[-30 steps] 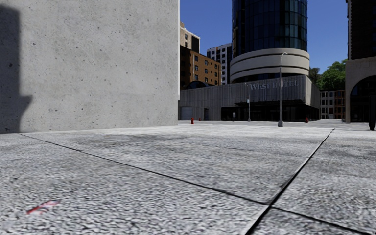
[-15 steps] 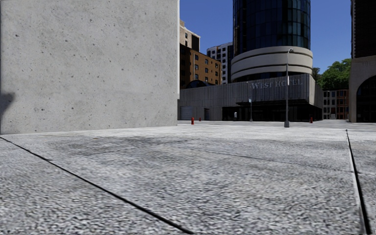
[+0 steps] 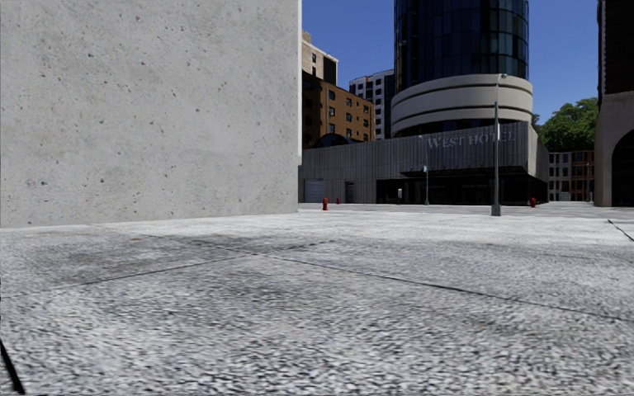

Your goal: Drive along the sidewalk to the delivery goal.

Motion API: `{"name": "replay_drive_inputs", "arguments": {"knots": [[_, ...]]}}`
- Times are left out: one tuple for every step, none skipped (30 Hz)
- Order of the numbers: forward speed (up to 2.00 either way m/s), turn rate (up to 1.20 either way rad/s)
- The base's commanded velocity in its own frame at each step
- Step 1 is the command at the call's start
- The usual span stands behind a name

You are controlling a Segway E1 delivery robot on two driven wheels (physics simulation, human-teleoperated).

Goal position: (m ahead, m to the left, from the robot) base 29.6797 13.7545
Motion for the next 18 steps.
{"name": "replay_drive_inputs", "arguments": {"knots": [[2.00, 0.00], [2.00, 0.00], [2.00, 0.00], [2.00, 0.00], [2.00, 0.00], [2.00, 0.00], [2.00, 0.00], [2.00, 0.00], [2.00, 0.00], [2.00, 0.00], [2.00, 0.00], [2.00, 0.00], [2.00, 0.00], [2.00, 0.00], [2.00, 0.00], [2.00, 0.00], [2.00, 0.00], [2.00, 0.00]]}}
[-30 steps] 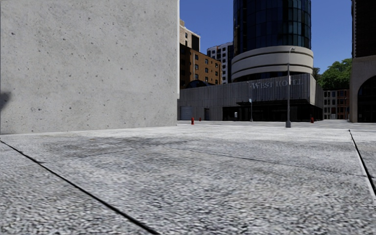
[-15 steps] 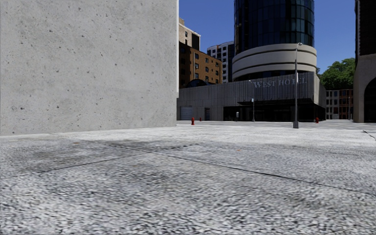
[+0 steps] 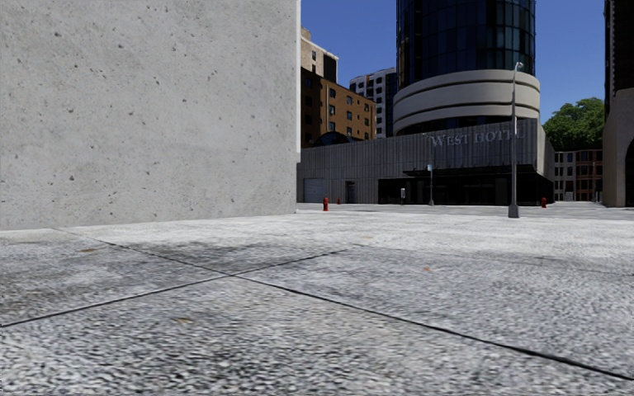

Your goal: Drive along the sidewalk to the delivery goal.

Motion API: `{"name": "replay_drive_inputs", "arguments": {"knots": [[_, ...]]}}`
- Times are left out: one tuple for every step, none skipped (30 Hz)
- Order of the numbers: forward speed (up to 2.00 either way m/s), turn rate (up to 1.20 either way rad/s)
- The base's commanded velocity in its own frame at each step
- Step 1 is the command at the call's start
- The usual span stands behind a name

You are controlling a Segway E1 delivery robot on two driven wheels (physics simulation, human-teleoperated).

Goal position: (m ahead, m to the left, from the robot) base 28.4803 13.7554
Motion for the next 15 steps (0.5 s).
{"name": "replay_drive_inputs", "arguments": {"knots": [[2.00, 0.00], [2.00, 0.00], [2.00, 0.00], [2.00, 0.00], [2.00, 0.00], [2.00, 0.00], [2.00, 0.00], [2.00, 0.00], [2.00, 0.00], [2.00, 0.00], [2.00, 0.00], [2.00, 0.00], [2.00, 0.00], [2.00, 0.00], [2.00, 0.00]]}}
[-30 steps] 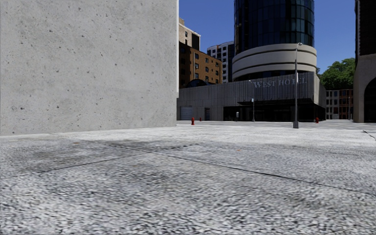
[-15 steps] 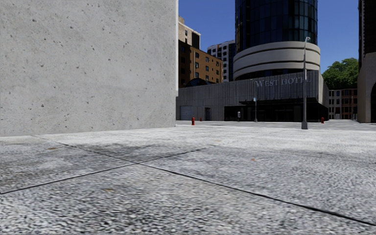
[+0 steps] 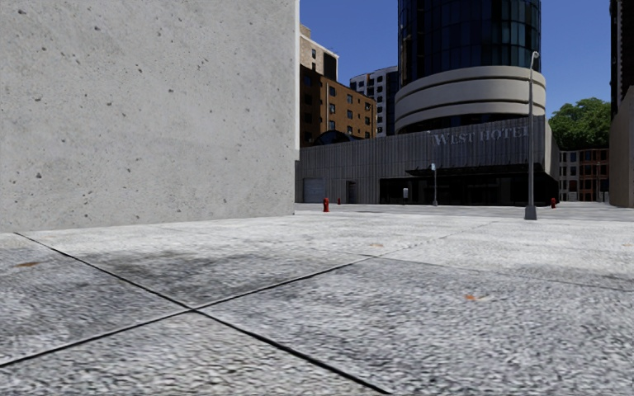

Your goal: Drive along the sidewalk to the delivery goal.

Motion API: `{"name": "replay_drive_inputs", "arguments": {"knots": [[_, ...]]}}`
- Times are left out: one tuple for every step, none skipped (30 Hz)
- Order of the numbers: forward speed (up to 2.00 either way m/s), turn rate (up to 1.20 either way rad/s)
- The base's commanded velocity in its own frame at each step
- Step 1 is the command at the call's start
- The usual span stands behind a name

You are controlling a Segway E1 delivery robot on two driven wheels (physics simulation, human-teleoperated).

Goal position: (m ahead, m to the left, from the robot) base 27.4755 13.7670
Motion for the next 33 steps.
{"name": "replay_drive_inputs", "arguments": {"knots": [[2.00, 0.00], [2.00, 0.00], [2.00, -0.01], [2.00, -0.02], [2.00, -0.04], [2.00, -0.06], [2.00, -0.06], [2.00, -0.07], [2.00, -0.09], [2.00, -0.12], [2.00, -0.12], [2.00, -0.12], [2.00, -0.12], [2.00, -0.12], [2.00, -0.12], [2.00, -0.12], [2.00, -0.14], [2.00, -0.18], [2.00, -0.21], [2.00, -0.22], [2.00, -0.22], [2.00, -0.22], [2.00, -0.22], [2.00, -0.22], [2.00, -0.22], [2.00, -0.22], [2.00, -0.22], [2.00, -0.22], [2.00, -0.22], [2.00, -0.22], [2.00, -0.22], [2.00, -0.22], [2.00, -0.22]]}}
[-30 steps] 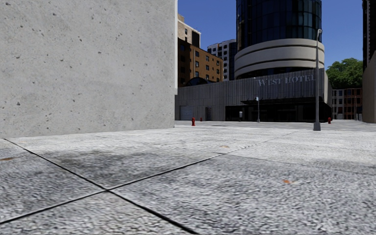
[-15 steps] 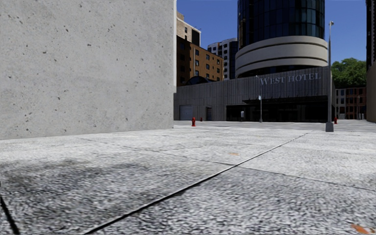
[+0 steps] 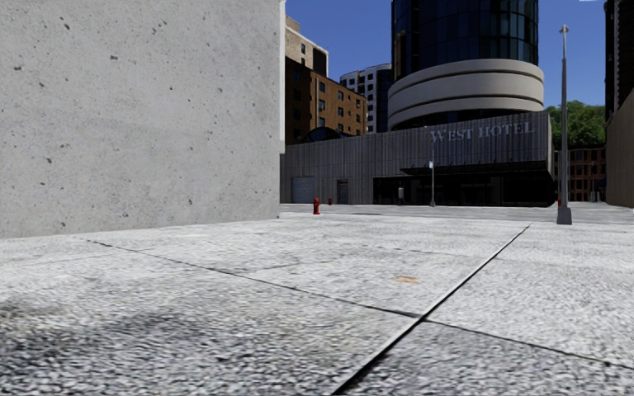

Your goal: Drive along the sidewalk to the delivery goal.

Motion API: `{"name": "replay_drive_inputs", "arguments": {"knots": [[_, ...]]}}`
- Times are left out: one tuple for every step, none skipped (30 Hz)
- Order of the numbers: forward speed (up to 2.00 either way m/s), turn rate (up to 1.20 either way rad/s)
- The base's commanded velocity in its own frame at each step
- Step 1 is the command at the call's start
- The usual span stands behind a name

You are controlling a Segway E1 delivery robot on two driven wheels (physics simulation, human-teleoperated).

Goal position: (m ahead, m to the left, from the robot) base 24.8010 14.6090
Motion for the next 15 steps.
{"name": "replay_drive_inputs", "arguments": {"knots": [[2.00, -0.22], [2.00, -0.22], [2.00, -0.22], [2.00, -0.22], [2.00, -0.22], [2.00, -0.22], [2.00, -0.22], [2.00, -0.21], [2.00, -0.21], [2.00, -0.20], [2.00, -0.20], [2.00, -0.20], [2.00, -0.20], [2.00, -0.06], [2.00, -0.06]]}}
